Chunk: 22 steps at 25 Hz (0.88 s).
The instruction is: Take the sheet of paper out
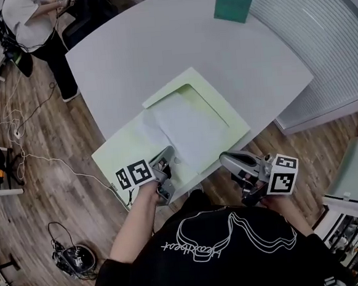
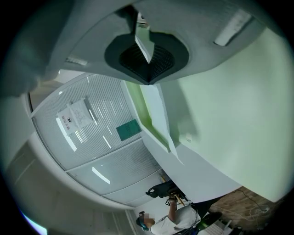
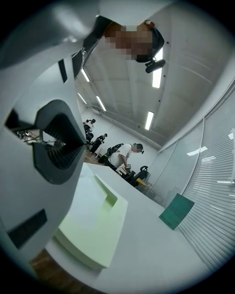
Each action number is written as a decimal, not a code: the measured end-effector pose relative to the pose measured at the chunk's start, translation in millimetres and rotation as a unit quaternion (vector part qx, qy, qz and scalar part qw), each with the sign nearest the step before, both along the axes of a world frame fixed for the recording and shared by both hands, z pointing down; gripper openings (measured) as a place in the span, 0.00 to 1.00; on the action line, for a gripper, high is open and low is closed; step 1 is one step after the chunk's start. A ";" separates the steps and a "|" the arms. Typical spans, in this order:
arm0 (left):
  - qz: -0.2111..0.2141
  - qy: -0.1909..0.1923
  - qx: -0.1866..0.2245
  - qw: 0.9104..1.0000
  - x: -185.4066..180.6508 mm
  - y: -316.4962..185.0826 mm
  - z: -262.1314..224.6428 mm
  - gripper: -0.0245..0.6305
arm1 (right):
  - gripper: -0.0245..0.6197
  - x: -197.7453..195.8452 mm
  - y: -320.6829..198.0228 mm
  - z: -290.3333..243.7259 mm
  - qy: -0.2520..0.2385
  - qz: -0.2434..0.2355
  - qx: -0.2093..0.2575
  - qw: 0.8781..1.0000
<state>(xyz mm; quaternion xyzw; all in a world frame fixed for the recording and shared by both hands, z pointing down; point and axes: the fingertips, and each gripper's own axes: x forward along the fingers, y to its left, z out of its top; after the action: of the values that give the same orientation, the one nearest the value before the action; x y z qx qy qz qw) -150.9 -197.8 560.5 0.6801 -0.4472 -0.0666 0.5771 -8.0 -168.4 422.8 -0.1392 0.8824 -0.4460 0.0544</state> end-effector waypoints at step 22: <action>-0.058 -0.139 0.040 0.988 -32.4 79.5 -44.1 0.05 | 0.05 12.2 68.7 -30.3 -0.023 -0.048 0.024 0.998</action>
<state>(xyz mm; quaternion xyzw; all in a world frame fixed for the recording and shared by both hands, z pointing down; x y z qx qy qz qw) -183.3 -118.3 516.4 0.6779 -0.5589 -0.0230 0.4770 4.2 -99.6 392.5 -0.0853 0.8971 -0.4297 0.0566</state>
